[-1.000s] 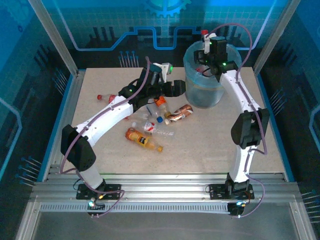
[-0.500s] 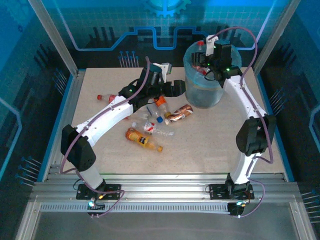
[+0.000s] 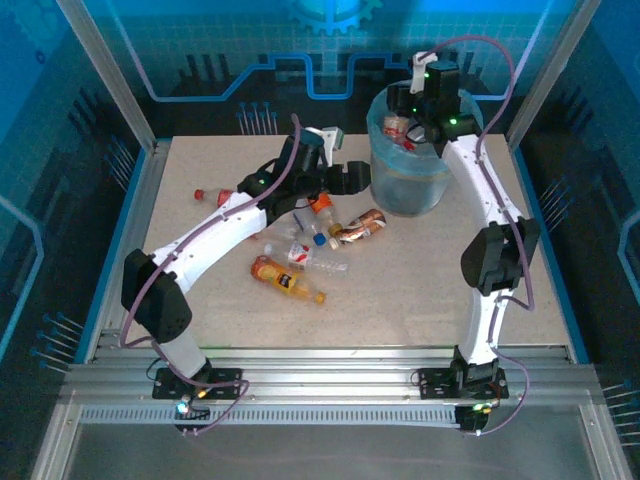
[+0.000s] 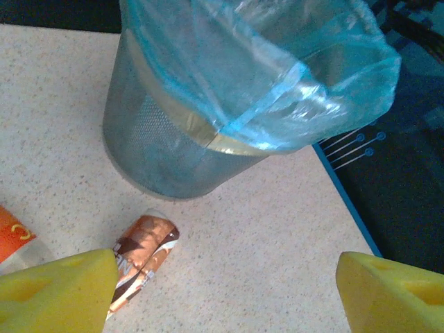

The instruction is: Put the plastic bottles in the bin

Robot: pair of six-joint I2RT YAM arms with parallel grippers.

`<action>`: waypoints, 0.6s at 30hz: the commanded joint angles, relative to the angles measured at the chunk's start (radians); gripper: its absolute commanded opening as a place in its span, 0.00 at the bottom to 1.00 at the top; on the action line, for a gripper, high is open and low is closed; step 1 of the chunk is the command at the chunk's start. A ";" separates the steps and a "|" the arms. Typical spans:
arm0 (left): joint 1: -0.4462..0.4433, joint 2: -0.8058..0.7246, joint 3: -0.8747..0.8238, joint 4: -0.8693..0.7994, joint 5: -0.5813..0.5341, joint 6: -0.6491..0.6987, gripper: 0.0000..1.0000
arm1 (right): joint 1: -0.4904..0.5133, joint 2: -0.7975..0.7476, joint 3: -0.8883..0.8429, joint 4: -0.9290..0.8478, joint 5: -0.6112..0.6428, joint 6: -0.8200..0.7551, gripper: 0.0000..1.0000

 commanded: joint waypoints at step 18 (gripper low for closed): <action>0.025 -0.057 -0.088 0.036 -0.011 0.013 0.83 | -0.018 0.064 0.052 -0.205 -0.064 0.035 0.45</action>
